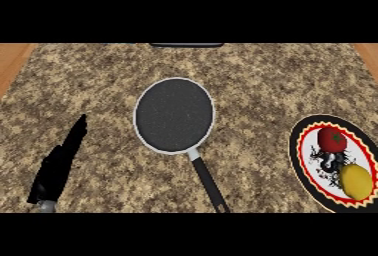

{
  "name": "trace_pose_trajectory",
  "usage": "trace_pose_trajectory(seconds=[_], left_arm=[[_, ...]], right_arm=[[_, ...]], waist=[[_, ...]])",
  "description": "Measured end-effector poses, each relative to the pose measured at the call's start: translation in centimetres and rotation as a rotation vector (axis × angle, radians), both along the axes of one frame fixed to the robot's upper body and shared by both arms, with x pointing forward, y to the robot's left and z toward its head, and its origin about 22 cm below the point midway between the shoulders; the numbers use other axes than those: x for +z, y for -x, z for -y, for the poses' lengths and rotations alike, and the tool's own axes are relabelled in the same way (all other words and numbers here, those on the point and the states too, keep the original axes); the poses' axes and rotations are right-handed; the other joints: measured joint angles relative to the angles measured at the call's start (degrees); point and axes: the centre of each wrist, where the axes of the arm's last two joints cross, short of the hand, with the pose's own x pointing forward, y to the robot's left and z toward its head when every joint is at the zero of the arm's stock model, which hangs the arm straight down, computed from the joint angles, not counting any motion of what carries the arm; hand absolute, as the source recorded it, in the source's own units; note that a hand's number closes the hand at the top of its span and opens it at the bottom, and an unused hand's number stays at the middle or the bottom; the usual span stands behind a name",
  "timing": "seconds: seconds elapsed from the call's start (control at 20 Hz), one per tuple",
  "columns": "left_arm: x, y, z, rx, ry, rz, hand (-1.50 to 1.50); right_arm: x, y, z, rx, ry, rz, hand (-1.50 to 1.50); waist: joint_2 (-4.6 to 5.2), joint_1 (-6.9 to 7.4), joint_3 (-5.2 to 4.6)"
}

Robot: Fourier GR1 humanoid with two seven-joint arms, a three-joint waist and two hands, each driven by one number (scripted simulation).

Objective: Pick the lemon from the plate and place it in the pan

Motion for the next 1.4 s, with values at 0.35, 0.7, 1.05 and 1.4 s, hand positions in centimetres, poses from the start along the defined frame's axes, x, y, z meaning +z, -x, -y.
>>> trace_pose_trajectory(seconds=[0.35, 0.7, 1.05, 1.4], left_arm=[[-0.3, -0.2, 0.3, -0.007, -0.002, -0.002, 0.0], [-0.1, -0.1, 0.5, -0.013, 0.0, -0.004, 0.0], [-0.1, 0.2, -0.1, -0.005, -0.003, 0.001, 0.0], [-0.2, 0.3, 0.2, -0.001, -0.002, -0.001, 0.0]], right_arm=[[-0.1, -2.4, 0.2, 0.072, -0.06, -0.138, -1.5], [-0.8, -4.4, -0.1, 0.133, -0.126, -0.26, -1.5], [-2.4, -5.8, -0.7, 0.173, -0.163, -0.322, -1.5], [-4.3, -6.5, -1.1, 0.186, -0.184, -0.409, -1.5]], waist=[[0.1, 0.51, 0.01], [0.09, 0.91, 0.02], [-0.01, 0.41, 0.04], [-0.07, 0.11, 0.02]])
